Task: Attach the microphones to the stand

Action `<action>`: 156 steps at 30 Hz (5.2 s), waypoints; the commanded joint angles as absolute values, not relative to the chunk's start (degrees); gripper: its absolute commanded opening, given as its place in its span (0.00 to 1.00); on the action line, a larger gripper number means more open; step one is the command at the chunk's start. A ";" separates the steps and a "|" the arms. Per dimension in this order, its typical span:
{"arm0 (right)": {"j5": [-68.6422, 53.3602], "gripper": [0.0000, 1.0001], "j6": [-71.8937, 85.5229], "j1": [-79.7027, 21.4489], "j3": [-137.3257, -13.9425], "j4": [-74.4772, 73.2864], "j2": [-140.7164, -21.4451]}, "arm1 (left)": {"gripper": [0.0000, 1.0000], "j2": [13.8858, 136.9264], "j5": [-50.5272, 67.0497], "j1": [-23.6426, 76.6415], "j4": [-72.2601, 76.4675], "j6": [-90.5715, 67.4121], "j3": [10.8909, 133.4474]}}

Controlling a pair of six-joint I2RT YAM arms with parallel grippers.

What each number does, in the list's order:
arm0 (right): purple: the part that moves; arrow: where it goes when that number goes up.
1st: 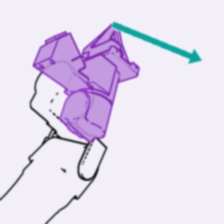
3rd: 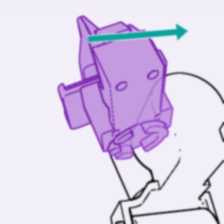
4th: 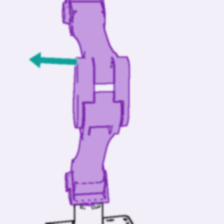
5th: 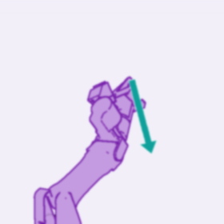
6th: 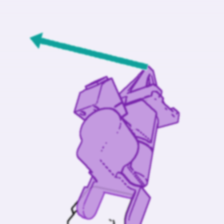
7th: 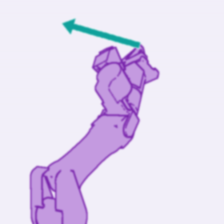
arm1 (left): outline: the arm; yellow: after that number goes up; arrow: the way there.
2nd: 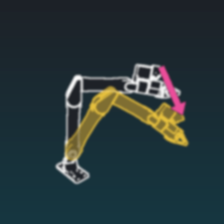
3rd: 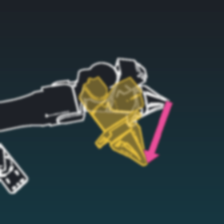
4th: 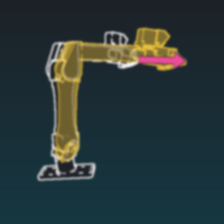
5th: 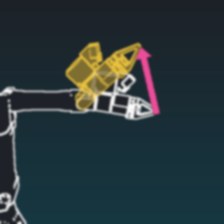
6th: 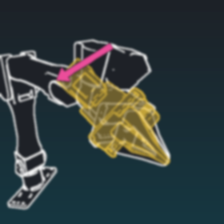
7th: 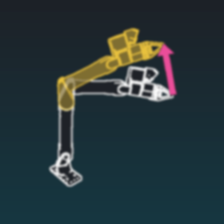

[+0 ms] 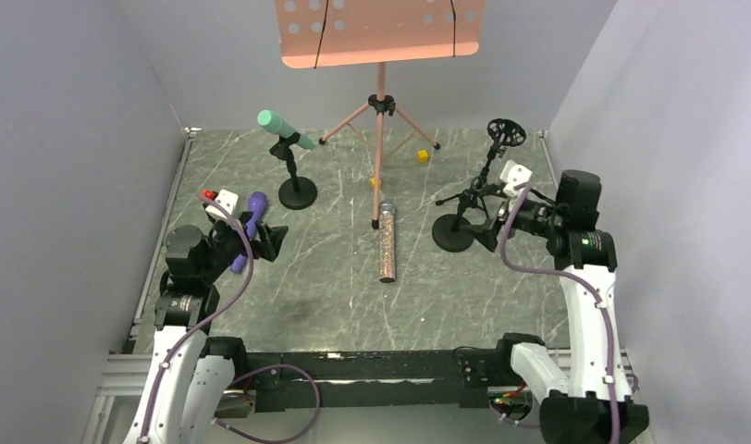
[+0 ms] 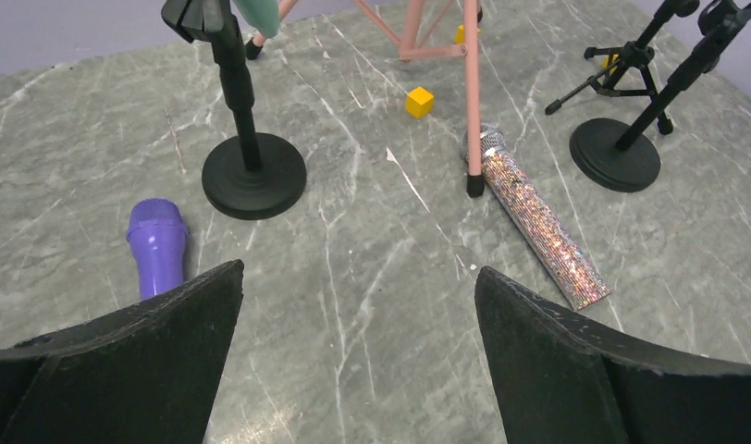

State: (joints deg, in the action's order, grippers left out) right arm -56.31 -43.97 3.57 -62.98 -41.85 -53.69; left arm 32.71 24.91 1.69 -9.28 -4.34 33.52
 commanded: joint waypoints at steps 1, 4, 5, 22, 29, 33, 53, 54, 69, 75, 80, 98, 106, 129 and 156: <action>-67.84 1.00 -31.28 13.49 -56.99 -30.84 -52.14 | 0.99 30.31 27.29 1.66 -10.55 -5.00 32.81; -75.00 1.00 -33.57 18.21 -55.18 -29.54 -53.76 | 0.99 31.00 27.17 1.67 -11.21 -4.44 33.48; -76.37 0.99 -36.31 19.13 -55.42 -31.05 -54.95 | 0.99 31.41 26.77 1.67 -12.04 -4.32 33.69; -57.91 0.90 -109.79 19.51 -86.45 -83.66 -86.15 | 0.99 28.32 21.74 1.70 -14.47 -3.69 34.66; -56.31 0.79 -101.40 15.11 -92.11 -78.27 -92.82 | 0.99 27.89 22.75 1.72 -14.31 -3.93 34.76; -54.38 0.74 -97.01 11.99 -92.88 -74.20 -94.78 | 0.99 27.86 24.12 1.76 -13.82 -4.51 34.63; -48.39 0.45 -98.45 10.10 -98.54 -80.03 -102.07 | 0.99 28.73 26.41 1.68 -13.89 -5.19 34.98; -48.47 0.43 -98.58 10.11 -98.53 -80.47 -102.10 | 0.99 28.72 26.37 1.75 -13.91 -5.14 34.98; -52.64 0.18 -95.04 10.12 -96.90 -84.55 -98.56 | 0.99 28.92 26.19 1.69 -13.95 -5.19 34.80; -56.47 0.11 -91.49 9.19 -94.43 -85.58 -94.83 | 0.99 29.11 26.24 1.70 -13.82 -5.19 34.76; -56.22 0.09 -84.52 4.56 -88.01 -78.93 -88.33 | 0.99 29.43 26.10 1.70 -13.91 -5.14 34.72; -59.38 0.02 -74.12 -6.02 -80.26 -69.61 -81.23 | 0.99 30.03 25.78 1.74 -14.11 -5.01 34.80; -64.85 0.04 -74.67 -6.14 -76.32 -70.20 -79.28 | 0.99 30.22 26.05 1.72 -13.90 -5.09 34.72; -61.62 0.74 -59.48 -0.49 -71.15 -58.91 -69.46 | 0.99 32.81 25.85 1.69 -14.72 -5.94 35.06; -74.94 0.81 -9.23 17.31 -47.42 -7.47 -57.93 | 0.92 73.45 11.38 -11.86 -22.01 -5.45 48.74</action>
State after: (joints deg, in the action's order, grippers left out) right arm -73.01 -13.78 17.12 -47.81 -13.61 -58.83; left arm 66.28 14.52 -11.70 -19.88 -8.14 43.33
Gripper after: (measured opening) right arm 0.808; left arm 0.950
